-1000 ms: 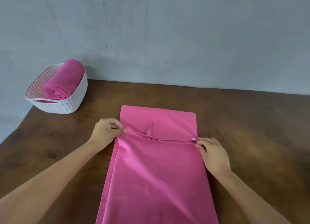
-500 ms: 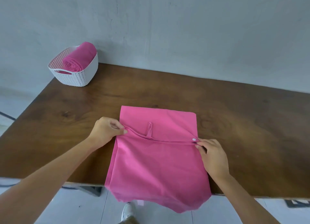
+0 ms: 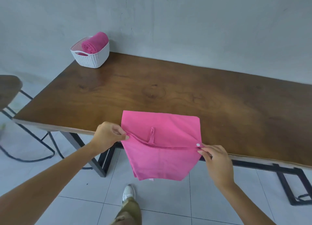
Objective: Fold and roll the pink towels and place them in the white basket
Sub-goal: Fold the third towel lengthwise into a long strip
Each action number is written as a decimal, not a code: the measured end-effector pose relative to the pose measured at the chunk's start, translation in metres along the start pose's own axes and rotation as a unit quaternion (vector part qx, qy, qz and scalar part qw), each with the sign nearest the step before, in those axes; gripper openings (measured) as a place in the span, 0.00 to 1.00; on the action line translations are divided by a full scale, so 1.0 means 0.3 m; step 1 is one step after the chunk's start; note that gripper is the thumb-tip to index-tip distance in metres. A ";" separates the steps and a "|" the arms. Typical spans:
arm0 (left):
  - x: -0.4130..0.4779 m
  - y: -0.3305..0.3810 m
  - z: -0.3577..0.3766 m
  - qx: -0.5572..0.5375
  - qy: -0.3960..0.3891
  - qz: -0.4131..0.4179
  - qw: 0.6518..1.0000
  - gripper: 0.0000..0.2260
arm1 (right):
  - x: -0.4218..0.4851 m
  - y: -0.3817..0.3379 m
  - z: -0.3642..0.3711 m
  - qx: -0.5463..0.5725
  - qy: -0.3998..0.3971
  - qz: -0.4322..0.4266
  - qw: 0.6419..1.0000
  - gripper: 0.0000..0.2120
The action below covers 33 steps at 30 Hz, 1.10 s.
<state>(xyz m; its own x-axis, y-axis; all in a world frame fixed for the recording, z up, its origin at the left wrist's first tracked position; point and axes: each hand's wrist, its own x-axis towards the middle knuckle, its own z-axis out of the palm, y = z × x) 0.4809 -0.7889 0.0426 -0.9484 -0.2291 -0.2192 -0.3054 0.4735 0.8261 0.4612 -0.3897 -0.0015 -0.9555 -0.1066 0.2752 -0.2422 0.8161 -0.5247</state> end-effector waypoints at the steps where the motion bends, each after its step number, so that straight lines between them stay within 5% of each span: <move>1: -0.030 -0.014 0.013 0.011 -0.009 -0.002 1.000 0.06 | -0.025 0.002 -0.012 -0.003 -0.002 0.005 1.000 0.06; 22: -0.229 0.038 0.044 -0.143 0.026 0.018 0.989 0.06 | -0.073 0.014 -0.227 -0.081 -0.066 -0.014 0.994 0.05; 33: -0.204 0.037 0.052 -0.108 0.065 0.036 0.991 0.07 | -0.064 -0.030 -0.197 0.031 -0.054 0.037 0.997 0.06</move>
<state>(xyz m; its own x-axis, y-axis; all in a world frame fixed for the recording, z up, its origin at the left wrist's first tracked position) 0.5341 -0.7564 0.0569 -0.9437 -0.3156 -0.0988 -0.1990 0.3033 0.9319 0.4916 -0.3615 0.0455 -0.9828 -0.1114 0.1474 -0.1778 0.7876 -0.5899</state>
